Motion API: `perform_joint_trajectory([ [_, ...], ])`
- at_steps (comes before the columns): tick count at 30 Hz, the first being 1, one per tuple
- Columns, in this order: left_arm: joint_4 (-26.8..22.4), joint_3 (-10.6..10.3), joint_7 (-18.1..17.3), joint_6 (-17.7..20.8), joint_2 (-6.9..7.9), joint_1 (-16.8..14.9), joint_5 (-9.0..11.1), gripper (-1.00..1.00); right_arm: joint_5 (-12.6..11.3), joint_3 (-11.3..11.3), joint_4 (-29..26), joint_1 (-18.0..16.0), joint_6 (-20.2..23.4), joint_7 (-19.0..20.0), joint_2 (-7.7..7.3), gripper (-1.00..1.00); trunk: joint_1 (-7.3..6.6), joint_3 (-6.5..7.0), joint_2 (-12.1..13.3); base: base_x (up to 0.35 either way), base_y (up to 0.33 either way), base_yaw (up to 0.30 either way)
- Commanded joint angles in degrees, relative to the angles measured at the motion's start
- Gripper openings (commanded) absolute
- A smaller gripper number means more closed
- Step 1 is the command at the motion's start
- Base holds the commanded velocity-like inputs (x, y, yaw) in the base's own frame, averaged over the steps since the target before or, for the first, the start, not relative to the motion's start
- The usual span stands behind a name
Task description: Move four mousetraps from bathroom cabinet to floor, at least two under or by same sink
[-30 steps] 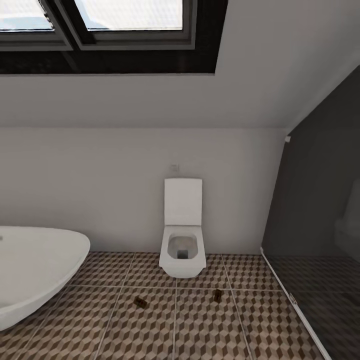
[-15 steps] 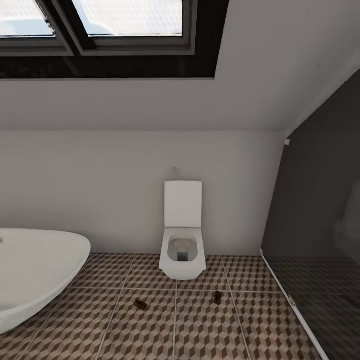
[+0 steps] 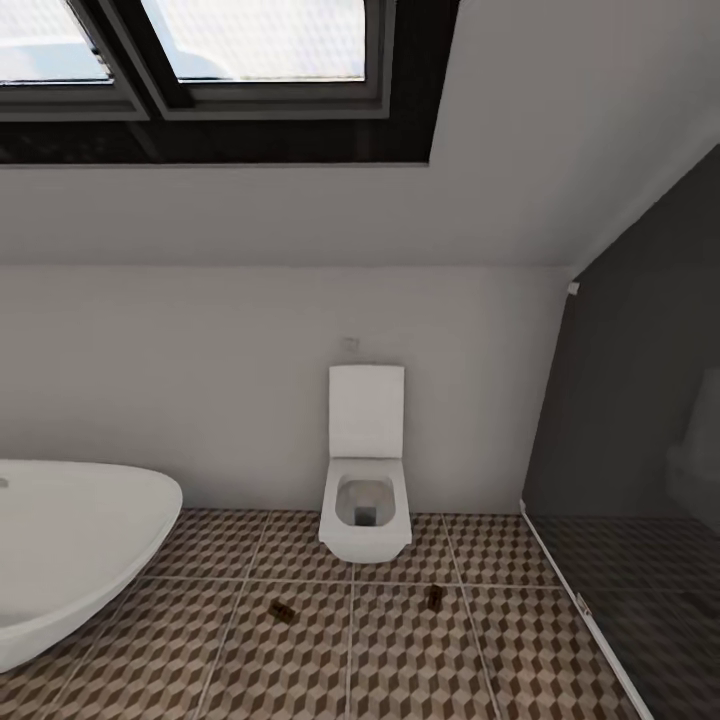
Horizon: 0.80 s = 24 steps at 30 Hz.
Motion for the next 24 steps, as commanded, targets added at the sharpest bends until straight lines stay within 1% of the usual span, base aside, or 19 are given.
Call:
perform_joint_trajectory([
  [1,0.09,0.44,0.19,-0.26,-0.01,-0.04,-0.61,1.0,-0.15,-0.43,0.19,-0.08,-0.42,0.08,0.0,1.0,0.0,-0.07,-0.04,0.0,0.0,0.0],
  [24,-0.08,0.33,0.35,-0.12,0.11,-0.03,-0.93,1.0,-0.24,-0.5,0.19,-0.08,-0.42,-0.7,0.06,1.0,0.0,-0.07,-0.04,0.0,0.0,0.0],
])
